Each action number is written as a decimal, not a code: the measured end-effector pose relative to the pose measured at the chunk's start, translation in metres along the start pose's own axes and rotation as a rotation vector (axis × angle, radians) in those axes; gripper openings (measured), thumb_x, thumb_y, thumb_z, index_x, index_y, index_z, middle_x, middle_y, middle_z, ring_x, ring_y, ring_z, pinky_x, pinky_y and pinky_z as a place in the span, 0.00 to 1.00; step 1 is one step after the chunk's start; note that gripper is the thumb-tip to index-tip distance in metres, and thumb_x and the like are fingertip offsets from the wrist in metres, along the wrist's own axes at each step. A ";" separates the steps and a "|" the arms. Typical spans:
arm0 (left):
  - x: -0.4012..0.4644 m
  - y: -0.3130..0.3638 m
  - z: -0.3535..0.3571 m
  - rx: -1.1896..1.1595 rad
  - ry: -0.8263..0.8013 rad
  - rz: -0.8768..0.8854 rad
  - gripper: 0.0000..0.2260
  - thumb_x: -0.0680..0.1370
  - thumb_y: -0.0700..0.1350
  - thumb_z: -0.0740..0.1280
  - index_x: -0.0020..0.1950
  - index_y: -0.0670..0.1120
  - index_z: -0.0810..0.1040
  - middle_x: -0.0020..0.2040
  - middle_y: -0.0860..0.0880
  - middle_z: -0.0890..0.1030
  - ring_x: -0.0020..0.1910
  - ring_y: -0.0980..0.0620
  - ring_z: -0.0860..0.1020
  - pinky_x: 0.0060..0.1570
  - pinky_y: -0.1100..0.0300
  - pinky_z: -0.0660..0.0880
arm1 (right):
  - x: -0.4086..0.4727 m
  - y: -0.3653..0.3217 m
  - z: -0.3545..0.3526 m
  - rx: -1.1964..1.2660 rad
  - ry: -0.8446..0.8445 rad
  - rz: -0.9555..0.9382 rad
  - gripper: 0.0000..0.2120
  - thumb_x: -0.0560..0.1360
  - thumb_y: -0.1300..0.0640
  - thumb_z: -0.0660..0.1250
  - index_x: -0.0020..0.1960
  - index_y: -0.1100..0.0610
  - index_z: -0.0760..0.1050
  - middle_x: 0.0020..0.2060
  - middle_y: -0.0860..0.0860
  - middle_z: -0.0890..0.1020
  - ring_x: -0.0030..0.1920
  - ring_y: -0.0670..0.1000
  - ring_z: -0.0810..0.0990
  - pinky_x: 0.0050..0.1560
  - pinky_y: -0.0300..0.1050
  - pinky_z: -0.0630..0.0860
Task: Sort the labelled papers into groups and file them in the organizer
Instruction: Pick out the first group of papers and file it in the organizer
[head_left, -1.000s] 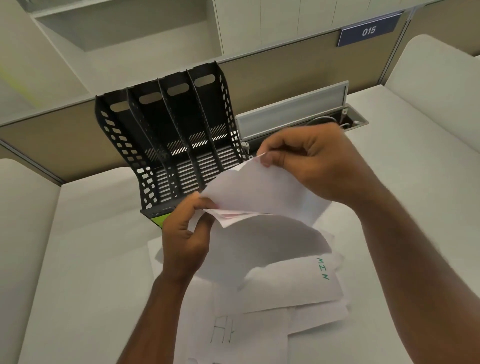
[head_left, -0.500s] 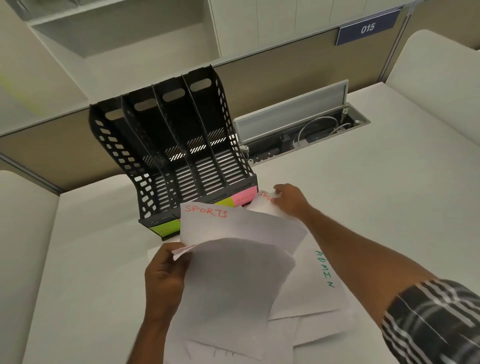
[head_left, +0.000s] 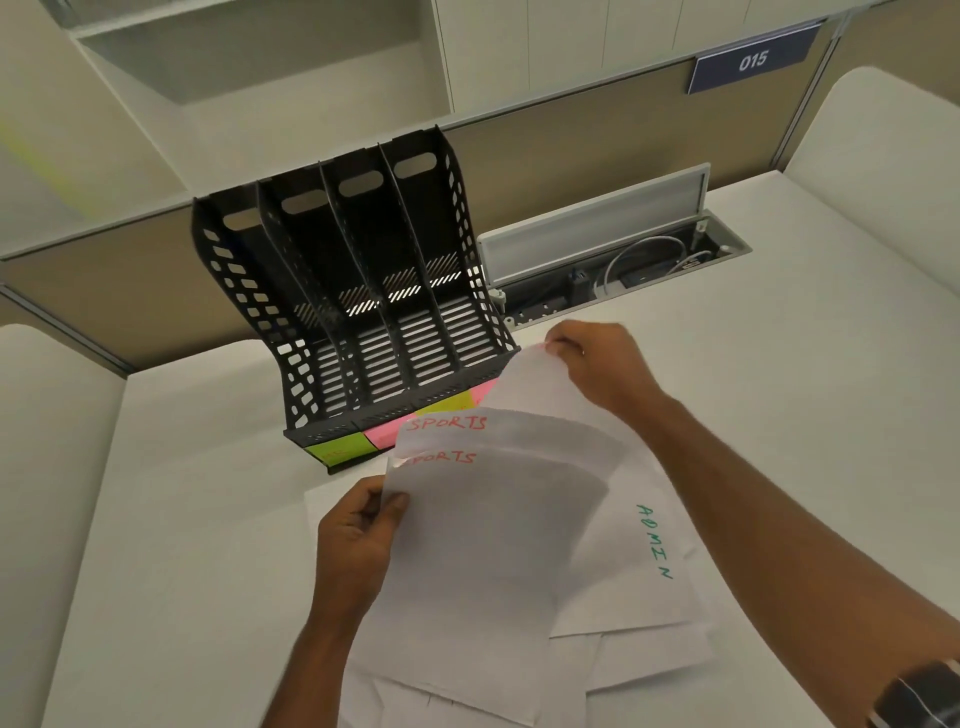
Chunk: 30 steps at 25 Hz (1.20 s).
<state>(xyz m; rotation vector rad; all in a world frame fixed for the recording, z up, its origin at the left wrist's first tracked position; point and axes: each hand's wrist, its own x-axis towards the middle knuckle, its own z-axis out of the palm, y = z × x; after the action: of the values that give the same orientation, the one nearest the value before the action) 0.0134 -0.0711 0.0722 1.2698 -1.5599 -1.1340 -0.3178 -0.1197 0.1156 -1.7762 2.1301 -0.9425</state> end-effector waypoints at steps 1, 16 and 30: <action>0.000 0.003 0.001 -0.005 -0.011 0.010 0.10 0.76 0.45 0.69 0.51 0.59 0.83 0.48 0.55 0.86 0.47 0.57 0.83 0.45 0.68 0.78 | 0.000 -0.013 -0.020 0.010 0.048 -0.100 0.08 0.79 0.59 0.65 0.53 0.56 0.83 0.46 0.53 0.87 0.42 0.50 0.80 0.45 0.39 0.70; -0.006 0.093 0.001 -0.007 0.118 0.322 0.07 0.77 0.51 0.66 0.54 0.56 0.79 0.71 0.47 0.73 0.71 0.50 0.70 0.65 0.44 0.74 | -0.028 -0.160 -0.160 0.186 -0.191 -0.444 0.04 0.77 0.60 0.70 0.48 0.56 0.85 0.38 0.50 0.86 0.38 0.48 0.83 0.40 0.42 0.78; -0.018 0.079 0.001 -0.231 0.551 -0.031 0.03 0.78 0.44 0.70 0.47 0.52 0.79 0.42 0.49 0.84 0.37 0.54 0.79 0.43 0.52 0.77 | -0.104 -0.073 -0.043 1.032 -0.408 0.042 0.19 0.73 0.46 0.72 0.63 0.46 0.78 0.56 0.47 0.85 0.57 0.53 0.83 0.48 0.42 0.81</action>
<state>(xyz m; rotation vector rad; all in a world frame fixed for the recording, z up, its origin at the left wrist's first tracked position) -0.0048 -0.0466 0.1472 1.3098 -0.9757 -0.8542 -0.2564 -0.0125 0.1679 -1.2120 1.0717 -1.2094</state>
